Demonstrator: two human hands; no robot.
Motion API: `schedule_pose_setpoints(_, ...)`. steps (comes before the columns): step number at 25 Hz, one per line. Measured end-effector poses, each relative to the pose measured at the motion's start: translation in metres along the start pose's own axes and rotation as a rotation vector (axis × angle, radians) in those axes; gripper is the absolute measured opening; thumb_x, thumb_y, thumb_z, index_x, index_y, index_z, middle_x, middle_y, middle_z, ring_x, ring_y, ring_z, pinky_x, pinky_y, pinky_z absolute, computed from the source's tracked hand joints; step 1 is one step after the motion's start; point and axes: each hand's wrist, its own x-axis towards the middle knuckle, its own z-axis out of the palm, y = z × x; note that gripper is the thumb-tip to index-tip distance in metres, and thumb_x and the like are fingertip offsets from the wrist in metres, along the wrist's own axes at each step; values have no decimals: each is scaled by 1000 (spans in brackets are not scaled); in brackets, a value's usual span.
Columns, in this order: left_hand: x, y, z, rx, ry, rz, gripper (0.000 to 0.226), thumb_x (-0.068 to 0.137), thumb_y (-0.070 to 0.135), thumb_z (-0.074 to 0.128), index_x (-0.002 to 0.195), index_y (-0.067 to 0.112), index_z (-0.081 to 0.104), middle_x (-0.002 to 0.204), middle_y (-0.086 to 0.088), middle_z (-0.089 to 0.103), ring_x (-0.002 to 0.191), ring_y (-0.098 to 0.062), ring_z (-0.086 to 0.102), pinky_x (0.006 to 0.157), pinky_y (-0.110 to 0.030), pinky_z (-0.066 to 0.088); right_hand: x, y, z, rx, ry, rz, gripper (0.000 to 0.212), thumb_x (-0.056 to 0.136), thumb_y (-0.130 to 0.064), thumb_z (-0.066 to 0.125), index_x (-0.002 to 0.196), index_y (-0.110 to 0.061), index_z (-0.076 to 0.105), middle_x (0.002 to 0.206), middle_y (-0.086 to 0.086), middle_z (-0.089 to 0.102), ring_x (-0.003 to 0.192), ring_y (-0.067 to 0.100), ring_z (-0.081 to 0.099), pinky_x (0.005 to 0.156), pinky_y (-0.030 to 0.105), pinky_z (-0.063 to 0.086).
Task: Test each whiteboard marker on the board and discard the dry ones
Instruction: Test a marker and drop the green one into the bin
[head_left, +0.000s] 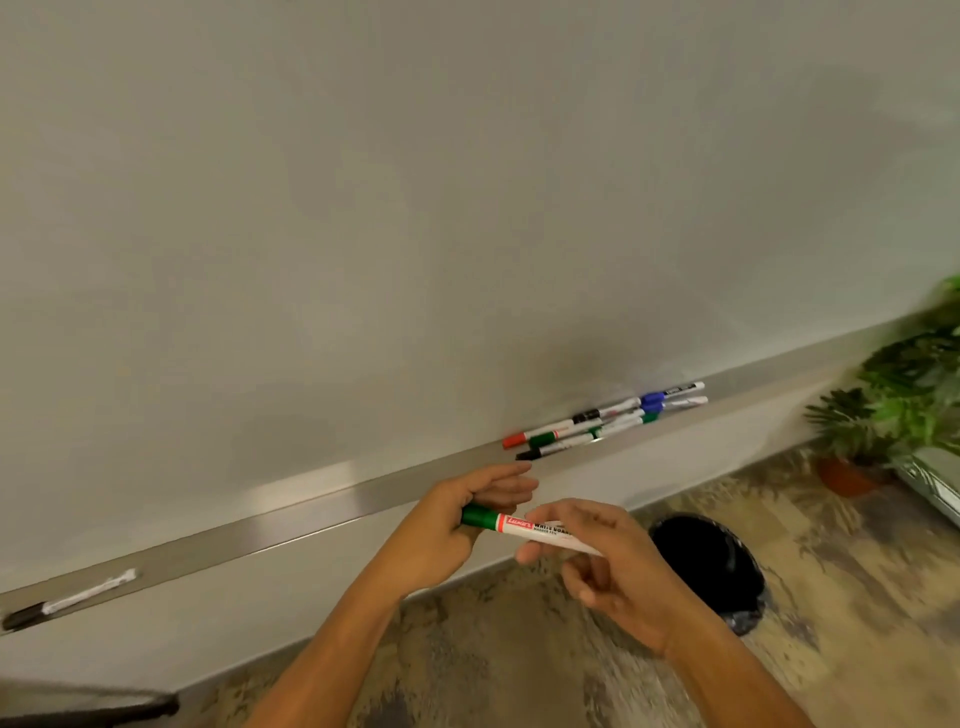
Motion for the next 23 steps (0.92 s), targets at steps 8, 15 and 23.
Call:
schedule_pose_setpoints(8, 19, 11, 33, -43, -117, 30, 75, 81, -26, 45, 135, 26, 55, 131, 12, 63, 123, -1, 56, 98, -18, 47, -17, 1, -15, -152, 94, -77, 28, 97, -32, 56, 104, -9, 71, 70, 15, 57, 41, 9, 34, 39, 18, 26)
schedule_pose_setpoints(15, 49, 44, 91, -31, -96, 60, 75, 76, -30, 43, 126, 23, 64, 123, 11, 67, 117, -2, 61, 91, -16, 49, -45, -16, -73, -187, 135, -106, 22, 98, -31, 59, 102, -16, 74, 65, 10, 50, 43, 9, 33, 41, 21, 24)
schedule_pose_setpoints(23, 97, 63, 178, 32, -133, 39, 83, 73, -28, 45, 127, 33, 62, 119, 17, 68, 118, -1, 60, 94, -18, 49, -82, -18, -166, -236, 157, -160, 21, 100, -30, 57, 107, -18, 74, 65, 8, 51, 43, 6, 37, 41, 17, 30)
